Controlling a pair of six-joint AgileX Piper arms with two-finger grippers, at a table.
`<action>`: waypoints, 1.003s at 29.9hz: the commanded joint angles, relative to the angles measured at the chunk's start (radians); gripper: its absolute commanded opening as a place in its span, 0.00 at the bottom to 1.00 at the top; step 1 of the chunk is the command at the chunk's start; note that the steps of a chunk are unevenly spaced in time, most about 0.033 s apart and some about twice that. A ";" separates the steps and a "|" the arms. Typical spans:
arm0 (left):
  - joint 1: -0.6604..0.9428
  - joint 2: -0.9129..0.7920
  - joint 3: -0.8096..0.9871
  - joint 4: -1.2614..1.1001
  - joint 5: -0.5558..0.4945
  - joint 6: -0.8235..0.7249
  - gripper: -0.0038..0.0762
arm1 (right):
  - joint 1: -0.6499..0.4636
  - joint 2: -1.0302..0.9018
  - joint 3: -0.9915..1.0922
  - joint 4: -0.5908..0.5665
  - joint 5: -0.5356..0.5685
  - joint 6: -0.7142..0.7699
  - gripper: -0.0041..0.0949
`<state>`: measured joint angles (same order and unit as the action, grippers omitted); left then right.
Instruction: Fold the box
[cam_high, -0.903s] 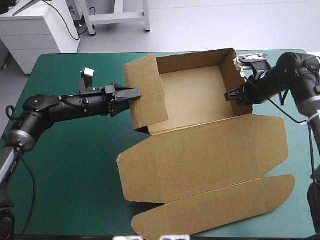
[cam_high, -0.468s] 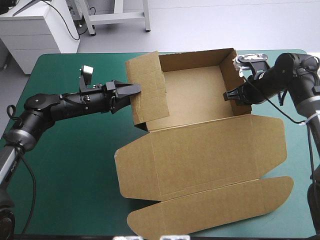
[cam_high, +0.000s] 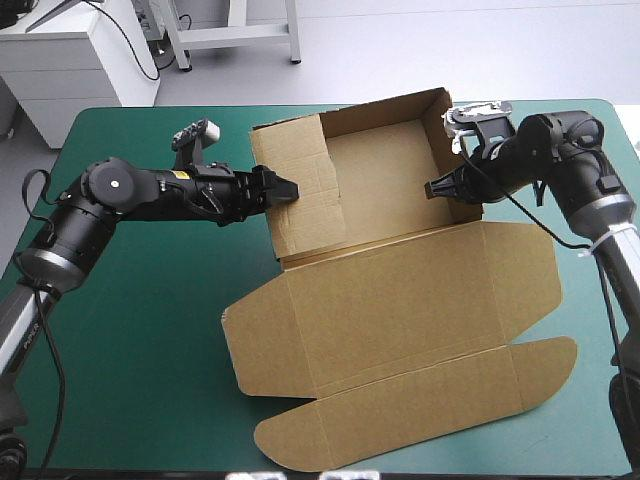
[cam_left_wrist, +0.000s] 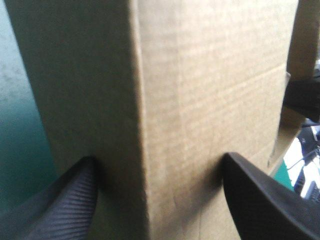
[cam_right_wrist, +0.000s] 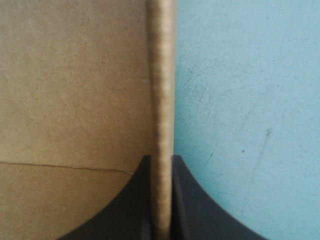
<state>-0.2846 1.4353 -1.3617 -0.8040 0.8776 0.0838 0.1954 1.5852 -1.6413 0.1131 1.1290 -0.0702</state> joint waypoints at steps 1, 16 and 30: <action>-0.056 -0.038 -0.035 0.137 -0.064 -0.170 0.67 | 0.001 -0.045 -0.030 0.030 -0.059 0.021 0.04; -0.249 -0.036 -0.035 0.644 -0.126 -0.642 0.67 | 0.060 -0.078 -0.030 -0.035 -0.104 0.033 0.04; -0.253 -0.028 -0.035 0.712 -0.129 -0.698 0.05 | 0.124 -0.086 -0.030 -0.113 -0.124 0.079 0.04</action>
<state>-0.5313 1.4415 -1.3624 -0.0784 0.8087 -0.6057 0.3154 1.5519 -1.6384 -0.0124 1.0656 0.0000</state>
